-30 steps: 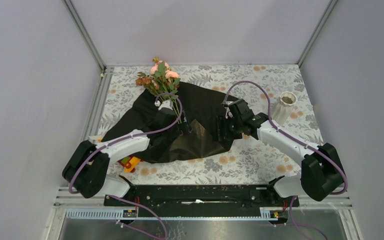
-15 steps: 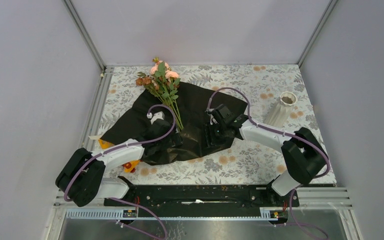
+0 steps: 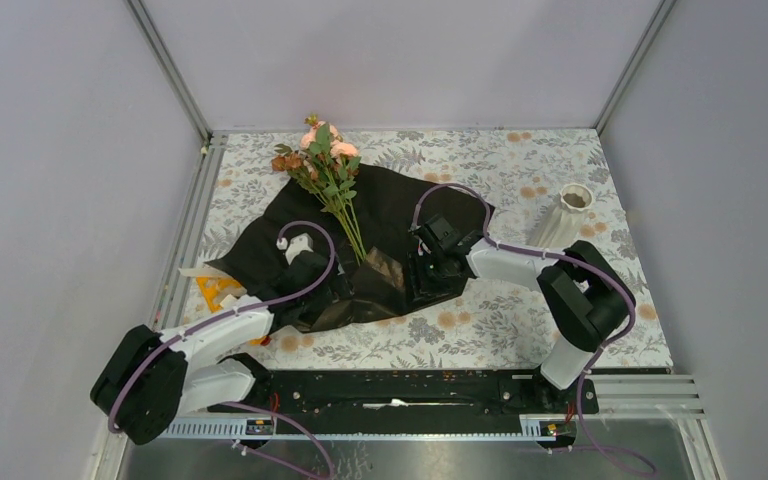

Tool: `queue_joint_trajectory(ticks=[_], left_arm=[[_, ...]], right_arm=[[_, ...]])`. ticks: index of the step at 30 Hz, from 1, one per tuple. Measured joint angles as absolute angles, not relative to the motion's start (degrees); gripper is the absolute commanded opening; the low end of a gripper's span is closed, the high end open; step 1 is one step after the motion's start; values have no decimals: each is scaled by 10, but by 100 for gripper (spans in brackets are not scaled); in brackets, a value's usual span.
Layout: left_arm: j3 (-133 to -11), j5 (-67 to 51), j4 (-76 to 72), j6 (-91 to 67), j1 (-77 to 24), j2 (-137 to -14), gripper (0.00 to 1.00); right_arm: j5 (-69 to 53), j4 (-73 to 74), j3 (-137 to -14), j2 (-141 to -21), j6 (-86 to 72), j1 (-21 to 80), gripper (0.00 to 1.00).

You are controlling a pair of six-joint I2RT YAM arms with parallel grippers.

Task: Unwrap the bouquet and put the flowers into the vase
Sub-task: Unfold the wrapping paper at the center of the board.

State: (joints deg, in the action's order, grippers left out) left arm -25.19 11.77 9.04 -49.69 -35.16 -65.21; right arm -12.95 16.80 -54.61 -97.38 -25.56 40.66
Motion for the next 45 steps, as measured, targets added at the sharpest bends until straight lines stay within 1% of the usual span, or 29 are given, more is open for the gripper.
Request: queue_joint_trajectory(ticks=[16, 22, 26, 30, 32, 37, 43, 45], left_arm=[[-230, 164, 214, -530, -350, -529, 99], [-235, 162, 245, -512, -350, -481, 99], [-261, 131, 240, -477, -349, -465, 99], [-281, 70, 196, -444, -349, -463, 99], [-282, 33, 172, -430, -349, -473, 99], [-281, -8, 149, -414, -349, -508, 99], [-262, -48, 91, -405, -349, -515, 99], [-251, -65, 74, -405, -349, -515, 97]], right_arm=[[-127, 164, -545, -977, -256, 406, 51], [-128, 165, -546, -976, -256, 406, 54], [-126, 180, -551, -971, -249, 406, 59], [-126, 199, -560, -945, -242, 406, 62], [-125, 209, -569, -922, -238, 406, 63], [-126, 216, -580, -874, -234, 397, 66], [-125, 230, -580, -853, -227, 370, 67], [-124, 237, -580, -853, -225, 362, 67]])
